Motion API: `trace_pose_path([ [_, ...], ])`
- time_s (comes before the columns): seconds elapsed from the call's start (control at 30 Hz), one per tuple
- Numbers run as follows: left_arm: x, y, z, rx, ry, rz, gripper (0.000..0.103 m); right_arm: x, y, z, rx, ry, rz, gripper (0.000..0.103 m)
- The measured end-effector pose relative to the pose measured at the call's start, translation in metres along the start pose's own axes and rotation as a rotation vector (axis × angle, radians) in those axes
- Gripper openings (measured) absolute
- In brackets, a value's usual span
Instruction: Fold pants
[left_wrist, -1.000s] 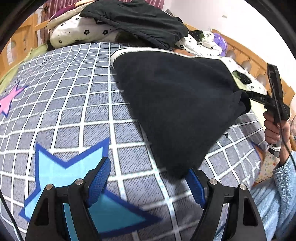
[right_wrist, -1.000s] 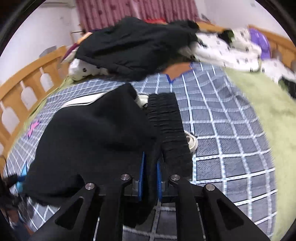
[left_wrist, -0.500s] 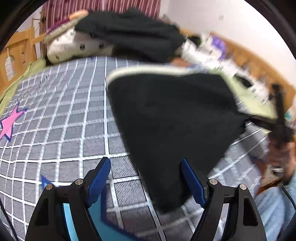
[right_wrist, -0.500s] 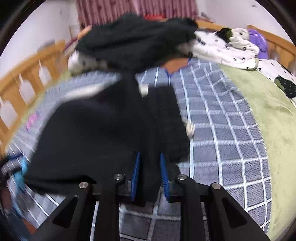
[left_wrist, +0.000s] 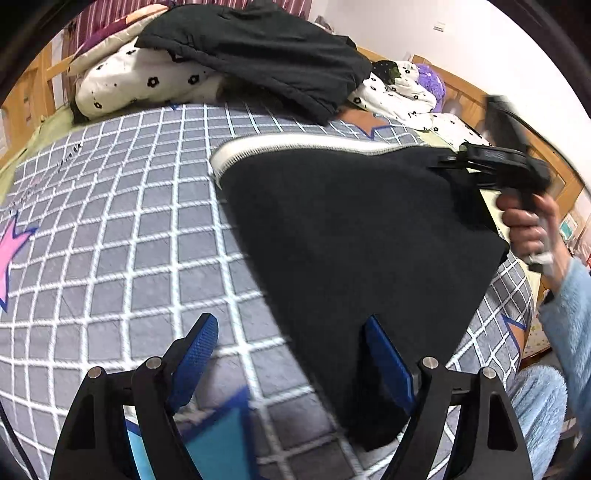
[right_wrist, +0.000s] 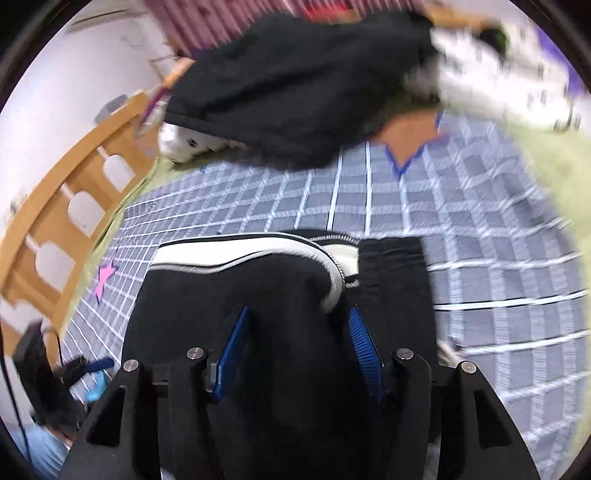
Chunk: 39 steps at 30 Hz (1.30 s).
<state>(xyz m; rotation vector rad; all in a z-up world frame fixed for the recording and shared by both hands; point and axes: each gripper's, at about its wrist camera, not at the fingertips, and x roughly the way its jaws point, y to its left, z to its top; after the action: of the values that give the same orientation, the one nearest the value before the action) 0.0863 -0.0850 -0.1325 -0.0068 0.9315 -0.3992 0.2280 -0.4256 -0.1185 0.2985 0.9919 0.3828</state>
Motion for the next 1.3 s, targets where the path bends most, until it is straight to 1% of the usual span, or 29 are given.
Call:
trace_pose_path([
  [0.07, -0.002, 0.006, 0.002, 0.001, -0.003, -0.001, 0.081, 0.022, -0.011, 0.013, 0.099, 0.053, 0.08, 0.053],
  [0.1, -0.002, 0.009, 0.003, 0.0, -0.008, 0.0, 0.081, 0.02, -0.01, 0.016, 0.101, 0.038, 0.069, 0.034],
  [0.13, -0.004, 0.012, 0.002, -0.002, -0.023, -0.002, 0.081, 0.007, -0.002, 0.019, 0.049, -0.04, 0.06, 0.028],
  [0.17, -0.006, 0.015, 0.001, -0.001, -0.032, -0.004, 0.081, -0.013, 0.012, 0.017, -0.053, -0.152, 0.037, 0.027],
  [0.2, -0.007, 0.017, 0.001, 0.001, -0.037, -0.005, 0.081, -0.028, 0.024, 0.013, -0.144, -0.225, 0.006, 0.026],
  [0.23, -0.006, 0.018, 0.001, 0.002, -0.037, -0.004, 0.081, -0.041, 0.033, 0.008, -0.223, -0.283, -0.027, 0.027],
  [0.27, -0.003, 0.019, 0.001, 0.002, -0.033, -0.01, 0.081, -0.046, 0.033, 0.004, -0.256, -0.304, -0.059, 0.027],
  [0.33, 0.004, 0.018, 0.0, -0.003, -0.025, -0.023, 0.081, -0.03, 0.019, 0.005, -0.243, -0.211, -0.129, 0.037],
  [0.37, 0.007, 0.016, 0.001, -0.006, -0.022, -0.033, 0.081, -0.011, 0.006, 0.004, -0.226, -0.13, -0.217, 0.038],
  [0.4, 0.011, 0.013, 0.003, -0.008, -0.017, -0.047, 0.08, 0.001, -0.004, 0.002, -0.216, -0.069, -0.263, 0.043],
  [0.43, 0.012, 0.009, 0.003, -0.008, -0.018, -0.056, 0.08, 0.001, -0.008, 0.0, -0.21, -0.061, -0.253, 0.043],
  [0.47, 0.011, 0.006, 0.003, -0.007, -0.022, -0.078, 0.08, -0.011, -0.01, -0.005, -0.196, -0.1, -0.241, 0.043],
  [0.53, 0.011, 0.001, 0.002, -0.009, -0.02, -0.128, 0.081, -0.039, -0.005, -0.017, -0.183, -0.191, -0.272, 0.043],
  [0.6, 0.018, -0.004, -0.005, -0.033, 0.012, -0.163, 0.081, -0.058, 0.003, -0.034, -0.188, -0.27, -0.265, 0.043],
  [0.67, 0.03, -0.007, -0.013, -0.059, 0.04, -0.12, 0.083, -0.054, 0.005, -0.053, -0.205, -0.246, -0.266, 0.04],
  [0.7, 0.032, -0.008, -0.016, -0.071, 0.042, -0.113, 0.084, -0.038, 0.002, -0.067, -0.212, -0.18, -0.309, 0.035],
  [0.73, 0.032, -0.008, -0.015, -0.077, 0.041, -0.116, 0.084, -0.028, -0.003, -0.071, -0.21, -0.157, -0.316, 0.035],
  [0.8, 0.028, -0.008, -0.008, -0.064, 0.055, -0.117, 0.082, -0.029, -0.013, -0.082, -0.147, -0.198, -0.271, 0.036],
  [0.87, 0.015, -0.002, 0.003, -0.072, 0.004, -0.113, 0.081, -0.039, -0.014, -0.072, -0.123, -0.162, -0.255, 0.036],
  [0.93, 0.013, 0.005, 0.016, -0.087, -0.01, -0.123, 0.081, -0.047, -0.009, -0.06, -0.124, -0.183, -0.277, 0.037],
  [0.97, 0.016, 0.006, 0.022, -0.096, -0.001, -0.13, 0.081, -0.049, -0.007, -0.053, -0.133, -0.186, -0.284, 0.041],
  [1.0, 0.021, 0.007, 0.029, -0.11, 0.007, -0.139, 0.081, -0.044, -0.006, -0.046, -0.133, -0.167, -0.277, 0.053],
  [1.03, 0.028, 0.008, 0.037, -0.124, 0.008, -0.149, 0.081, -0.037, -0.007, -0.038, -0.13, -0.127, -0.258, 0.058],
  [1.07, 0.039, 0.01, 0.045, -0.143, 0.015, -0.154, 0.08, -0.028, -0.009, -0.032, -0.132, -0.093, -0.239, 0.058],
  [1.1, 0.046, 0.013, 0.047, -0.156, 0.026, -0.156, 0.08, -0.019, -0.011, -0.027, -0.133, -0.062, -0.257, 0.058],
  [1.13, 0.059, 0.016, 0.051, -0.178, 0.053, -0.169, 0.078, -0.011, -0.016, -0.02, -0.134, -0.038, -0.268, 0.062],
  [1.2, 0.083, 0.022, 0.053, -0.21, 0.111, -0.213, 0.07, 0.0, -0.019, -0.016, -0.143, 0.01, -0.259, 0.062],
  [1.27, 0.094, 0.026, 0.05, -0.24, 0.108, -0.25, 0.069, 0.003, -0.019, -0.014, -0.177, 0.036, -0.265, 0.062],
  [1.3, 0.095, 0.024, 0.05, -0.23, 0.092, -0.258, 0.066, 0.005, -0.02, -0.013, -0.183, 0.043, -0.264, 0.062],
])
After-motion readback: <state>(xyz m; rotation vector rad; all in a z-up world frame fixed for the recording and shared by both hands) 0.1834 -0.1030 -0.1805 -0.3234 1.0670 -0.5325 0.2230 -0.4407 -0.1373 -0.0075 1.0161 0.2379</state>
